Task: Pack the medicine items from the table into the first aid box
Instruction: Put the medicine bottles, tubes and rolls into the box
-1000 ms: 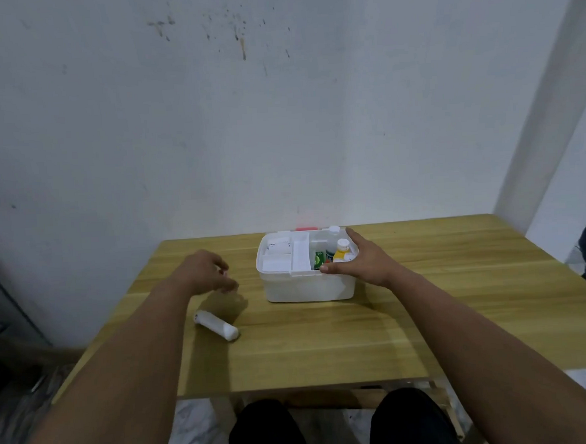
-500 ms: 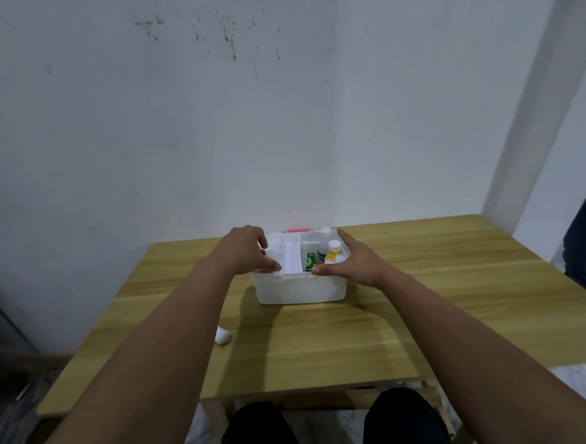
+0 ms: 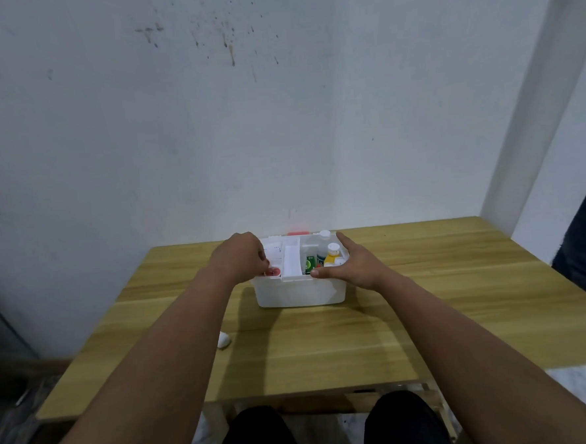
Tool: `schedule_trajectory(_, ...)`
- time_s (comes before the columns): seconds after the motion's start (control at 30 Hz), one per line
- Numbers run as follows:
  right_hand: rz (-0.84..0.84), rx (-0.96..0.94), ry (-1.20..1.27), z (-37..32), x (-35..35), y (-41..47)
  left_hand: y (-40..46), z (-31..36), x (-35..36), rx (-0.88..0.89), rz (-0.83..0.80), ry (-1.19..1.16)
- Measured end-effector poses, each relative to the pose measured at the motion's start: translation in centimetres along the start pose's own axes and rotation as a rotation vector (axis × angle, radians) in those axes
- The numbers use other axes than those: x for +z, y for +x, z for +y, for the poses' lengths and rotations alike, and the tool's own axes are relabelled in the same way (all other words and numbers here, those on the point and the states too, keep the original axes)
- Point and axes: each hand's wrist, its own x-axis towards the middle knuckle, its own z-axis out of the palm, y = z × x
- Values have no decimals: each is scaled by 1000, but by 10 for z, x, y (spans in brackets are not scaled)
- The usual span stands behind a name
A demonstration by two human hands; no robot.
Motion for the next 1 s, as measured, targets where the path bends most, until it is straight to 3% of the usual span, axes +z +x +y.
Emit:
schedule_trajectory(0.2, -9, -13, 11, 2, 1, 3, -7, -8, 1, -5, 32, -97)
schedule_trajectory(0.4, -10, -17, 15, 1, 1, 3, -21, -34, -6, -93, 175, -281)
schedule_trajectory(0.6, -9, -22, 25, -2, 2, 1, -53, -80, -6, -542, -200, -58)
schedule_trajectory(0.7, -11, -29, 28, -1, 2, 1, -67, -86, 3, -695, -324, -138)
schedule_trajectory(0.8, -22, -28, 40, -1, 1, 2, -73, -83, 12, -738, -440, -258)
schedule_trajectory(0.9, -29, -23, 43, 1, 1, 2, -68, -84, 20, -719, -420, -261)
schedule_trajectory(1.0, -18, -29, 37, 4, 1, 5, -56, -80, 20, -664, -202, -275)
